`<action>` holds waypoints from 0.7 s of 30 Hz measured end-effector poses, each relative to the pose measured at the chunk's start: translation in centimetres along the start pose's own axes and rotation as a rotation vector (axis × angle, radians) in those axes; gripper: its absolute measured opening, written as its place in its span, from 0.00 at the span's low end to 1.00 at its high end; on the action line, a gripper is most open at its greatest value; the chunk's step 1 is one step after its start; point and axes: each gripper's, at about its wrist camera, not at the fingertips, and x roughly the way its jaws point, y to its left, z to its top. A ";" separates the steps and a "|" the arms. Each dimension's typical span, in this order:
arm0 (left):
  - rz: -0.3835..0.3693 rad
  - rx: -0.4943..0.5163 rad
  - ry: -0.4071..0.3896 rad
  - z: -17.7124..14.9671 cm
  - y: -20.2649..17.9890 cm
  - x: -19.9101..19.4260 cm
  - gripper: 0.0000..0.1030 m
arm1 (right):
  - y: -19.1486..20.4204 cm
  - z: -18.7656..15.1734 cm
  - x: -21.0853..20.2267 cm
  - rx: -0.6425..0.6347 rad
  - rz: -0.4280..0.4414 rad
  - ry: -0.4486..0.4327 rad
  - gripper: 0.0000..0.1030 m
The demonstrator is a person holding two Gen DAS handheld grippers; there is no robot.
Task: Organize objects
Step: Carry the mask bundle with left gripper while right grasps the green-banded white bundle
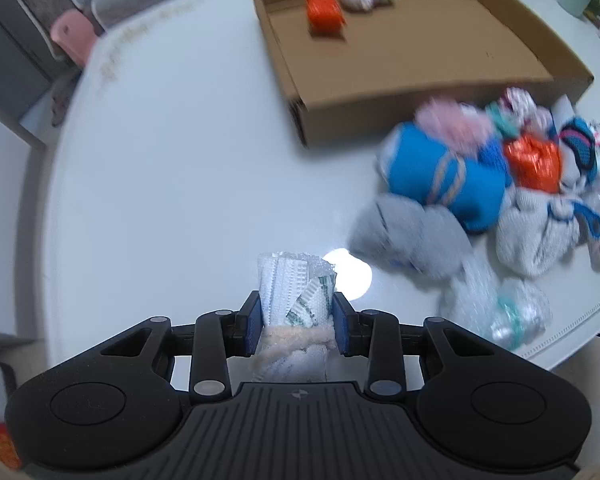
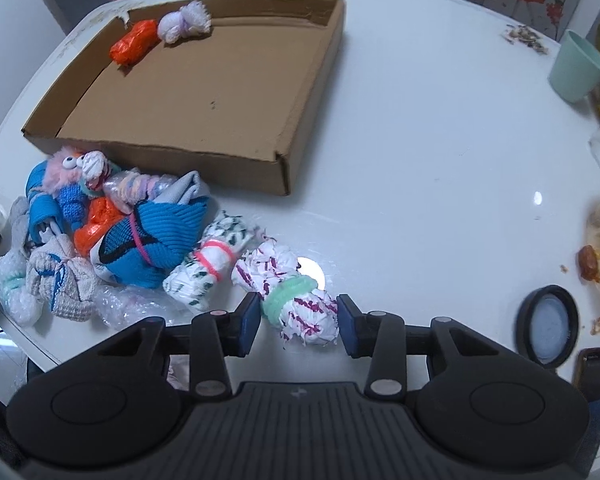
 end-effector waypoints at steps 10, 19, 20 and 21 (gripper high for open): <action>-0.001 0.047 -0.336 10.0 0.7 -4.9 0.41 | -3.3 5.3 -4.6 0.058 0.035 -0.290 0.36; -0.110 0.168 -0.347 19.3 -4.3 1.6 0.41 | 3.0 14.6 -2.5 -0.198 0.174 -0.398 0.36; -0.119 0.177 -0.330 19.7 -4.6 2.8 0.41 | 4.0 15.4 -1.4 -0.232 0.187 -0.383 0.36; -0.117 0.186 -0.322 19.9 -4.9 3.8 0.41 | 4.9 16.1 -0.2 -0.268 0.193 -0.367 0.36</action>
